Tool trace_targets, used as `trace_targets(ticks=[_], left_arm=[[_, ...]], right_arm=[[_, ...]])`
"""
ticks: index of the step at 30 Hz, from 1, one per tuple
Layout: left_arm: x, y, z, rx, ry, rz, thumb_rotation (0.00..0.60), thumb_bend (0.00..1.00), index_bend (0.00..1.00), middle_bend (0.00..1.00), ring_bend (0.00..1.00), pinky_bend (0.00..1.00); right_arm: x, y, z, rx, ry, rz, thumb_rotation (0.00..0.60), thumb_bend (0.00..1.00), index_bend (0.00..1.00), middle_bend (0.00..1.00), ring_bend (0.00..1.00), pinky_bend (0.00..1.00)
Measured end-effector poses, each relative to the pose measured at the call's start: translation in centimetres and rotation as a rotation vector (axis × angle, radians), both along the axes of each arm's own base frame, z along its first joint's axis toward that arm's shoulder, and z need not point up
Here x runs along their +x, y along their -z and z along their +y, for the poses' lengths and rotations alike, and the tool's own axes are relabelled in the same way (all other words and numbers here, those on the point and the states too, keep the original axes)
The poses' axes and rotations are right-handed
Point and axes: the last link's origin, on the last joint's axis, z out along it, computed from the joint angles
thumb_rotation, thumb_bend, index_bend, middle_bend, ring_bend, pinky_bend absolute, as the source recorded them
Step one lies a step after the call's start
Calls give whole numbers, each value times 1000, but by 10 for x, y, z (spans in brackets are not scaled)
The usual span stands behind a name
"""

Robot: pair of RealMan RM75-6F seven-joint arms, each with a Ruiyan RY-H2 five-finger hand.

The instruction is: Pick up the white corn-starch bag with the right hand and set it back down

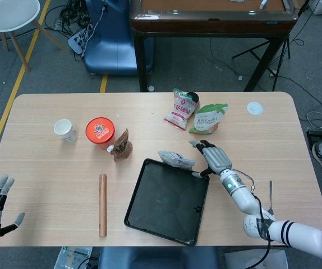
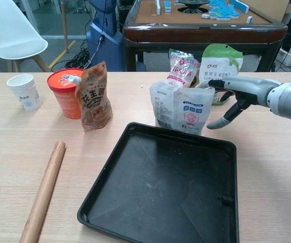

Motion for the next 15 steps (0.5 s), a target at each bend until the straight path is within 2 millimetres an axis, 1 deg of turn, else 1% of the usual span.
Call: trace_targets(ticks=[6,9,15], left_arm=[[-1,0,1,1,-2,-1,600,246,0,0,86,57],[-2,-1,1,3,-2,0,600,246,0,0,85,57],[-3,-3,0,8,-8,4,600,246,0,0,85,57]], right_arm=[[8,18,-9,27,7,-19,600,120,72,195,87,140],[11,25,-14,37,14,-30,600,139,72,196,87,140],[12,33,-22,50,29,-43,600,156,72,196,90,140]])
